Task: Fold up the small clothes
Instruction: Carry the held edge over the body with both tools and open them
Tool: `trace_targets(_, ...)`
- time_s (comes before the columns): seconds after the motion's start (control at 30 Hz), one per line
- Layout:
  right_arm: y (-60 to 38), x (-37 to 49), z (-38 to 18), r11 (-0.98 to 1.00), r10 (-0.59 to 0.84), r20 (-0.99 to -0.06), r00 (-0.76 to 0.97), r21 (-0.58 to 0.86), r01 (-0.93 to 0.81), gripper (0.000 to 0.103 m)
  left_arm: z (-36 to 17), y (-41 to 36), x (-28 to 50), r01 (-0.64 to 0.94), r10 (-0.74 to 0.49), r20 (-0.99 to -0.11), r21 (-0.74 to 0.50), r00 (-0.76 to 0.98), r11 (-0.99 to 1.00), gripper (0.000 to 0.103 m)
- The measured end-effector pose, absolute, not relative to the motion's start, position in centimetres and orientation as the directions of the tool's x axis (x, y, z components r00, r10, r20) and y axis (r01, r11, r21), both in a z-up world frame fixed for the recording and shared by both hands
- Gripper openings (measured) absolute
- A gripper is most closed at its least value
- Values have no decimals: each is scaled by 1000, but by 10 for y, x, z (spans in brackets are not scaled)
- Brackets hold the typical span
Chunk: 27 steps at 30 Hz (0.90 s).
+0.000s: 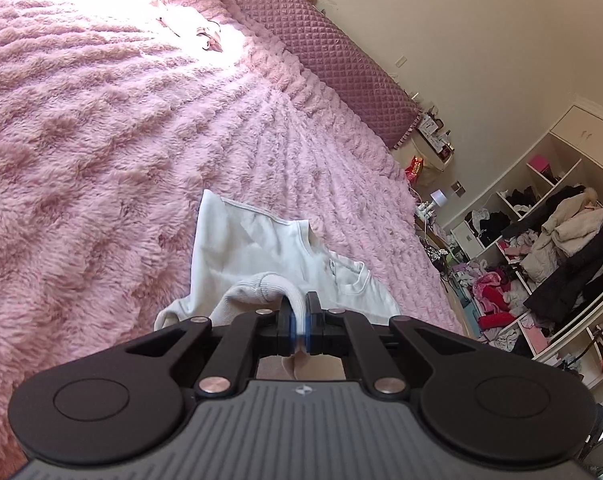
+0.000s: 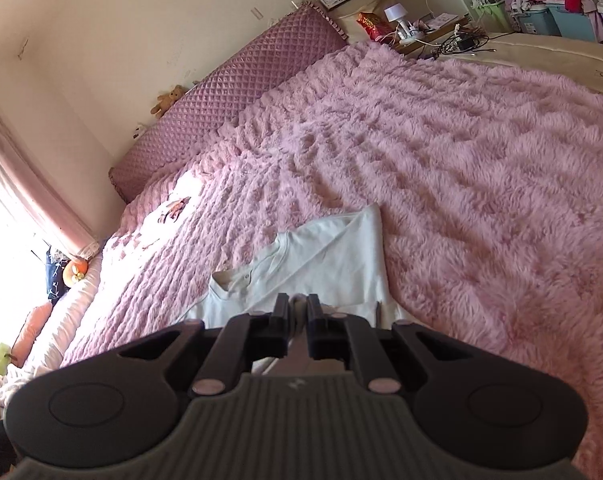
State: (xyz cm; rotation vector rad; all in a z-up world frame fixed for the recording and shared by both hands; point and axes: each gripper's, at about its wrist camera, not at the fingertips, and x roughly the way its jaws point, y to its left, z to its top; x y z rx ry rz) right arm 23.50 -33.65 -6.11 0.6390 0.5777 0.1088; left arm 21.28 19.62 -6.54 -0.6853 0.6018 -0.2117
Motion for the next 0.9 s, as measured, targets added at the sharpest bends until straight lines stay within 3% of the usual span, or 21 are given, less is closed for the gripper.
trace_targets(0.23,-329,339,-75,773,230,-456,860,622,123,3,-71,204,300,-18,-362,-451,-645,816,764,4)
trace_targets(0.47,-325,431,-101,799,175,-504,846,574,177,2,-102,201,386,-86,-329,-552,-595,767,799,4)
trace_targets(0.8,-327,492,-146,821,113,-592,798,508,261,3,-158,207,434,-181,-339,-644,-602,686,778,4)
trace_targets(0.9,-325,501,-154,835,99,-618,780,478,273,6,-162,214,442,-210,-360,-647,-633,673,745,10)
